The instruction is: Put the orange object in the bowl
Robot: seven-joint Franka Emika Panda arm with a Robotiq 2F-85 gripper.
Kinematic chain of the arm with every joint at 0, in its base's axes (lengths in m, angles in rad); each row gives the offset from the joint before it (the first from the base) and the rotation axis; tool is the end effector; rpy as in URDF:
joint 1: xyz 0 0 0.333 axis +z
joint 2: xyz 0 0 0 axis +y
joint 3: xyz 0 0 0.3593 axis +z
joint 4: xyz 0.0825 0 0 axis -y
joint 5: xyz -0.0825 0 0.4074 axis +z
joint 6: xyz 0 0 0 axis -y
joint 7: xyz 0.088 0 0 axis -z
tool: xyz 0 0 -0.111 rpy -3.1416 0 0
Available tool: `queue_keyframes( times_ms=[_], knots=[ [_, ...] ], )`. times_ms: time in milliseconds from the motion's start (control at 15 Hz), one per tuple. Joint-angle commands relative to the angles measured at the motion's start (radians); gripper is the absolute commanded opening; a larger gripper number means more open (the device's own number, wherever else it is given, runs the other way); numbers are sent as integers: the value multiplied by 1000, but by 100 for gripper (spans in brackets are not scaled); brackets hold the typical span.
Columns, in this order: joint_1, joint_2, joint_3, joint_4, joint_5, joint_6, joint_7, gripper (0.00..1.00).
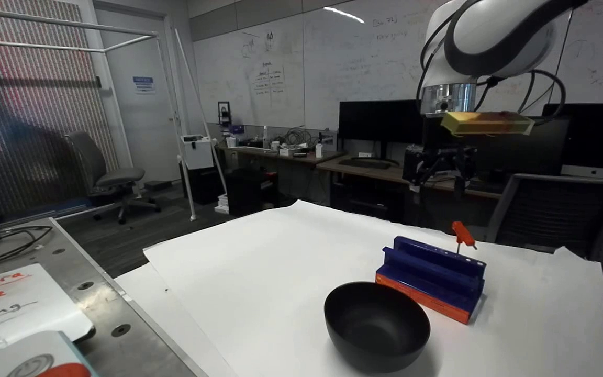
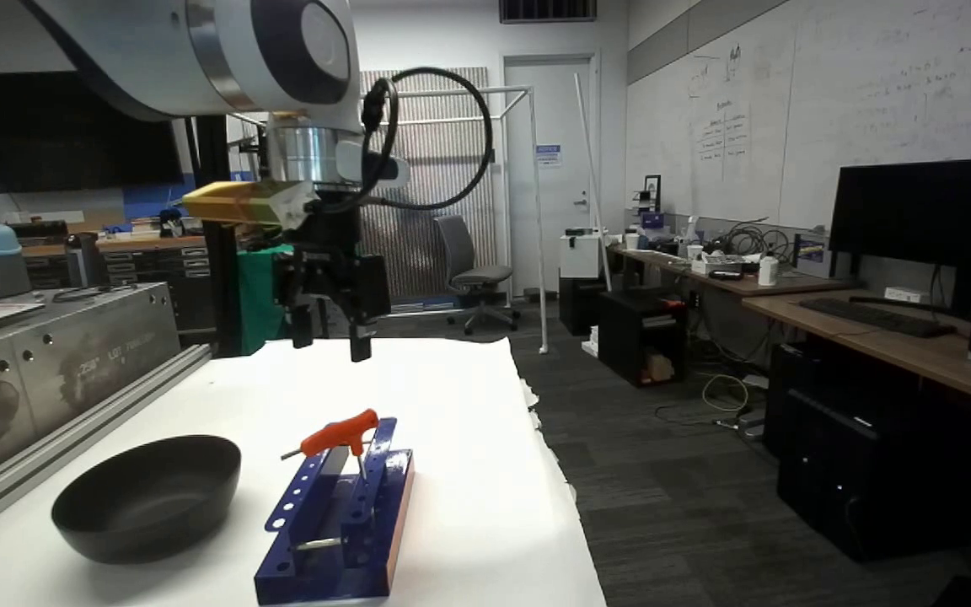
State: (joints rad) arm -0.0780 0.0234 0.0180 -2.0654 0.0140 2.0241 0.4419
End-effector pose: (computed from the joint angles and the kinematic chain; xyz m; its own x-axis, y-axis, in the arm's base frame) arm 0.5654 -0.0332 0.4438 0.8715 -0.4863 -0.0639 -0.4863 -0.8736 0.0163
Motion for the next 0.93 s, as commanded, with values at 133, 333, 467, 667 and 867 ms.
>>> queue_keyframes(
  times_ms=[133,333,467,667,867],
  knots=[
    [4,57,-60,43,49,-60,35,100],
    [2,46,-80,-9,61,-34,64,100],
    [1,36,-90,-41,72,-17,80,100],
    [2,33,-98,-79,85,2,92,100],
    [7,30,-98,-117,70,60,111,72]
  ],
)
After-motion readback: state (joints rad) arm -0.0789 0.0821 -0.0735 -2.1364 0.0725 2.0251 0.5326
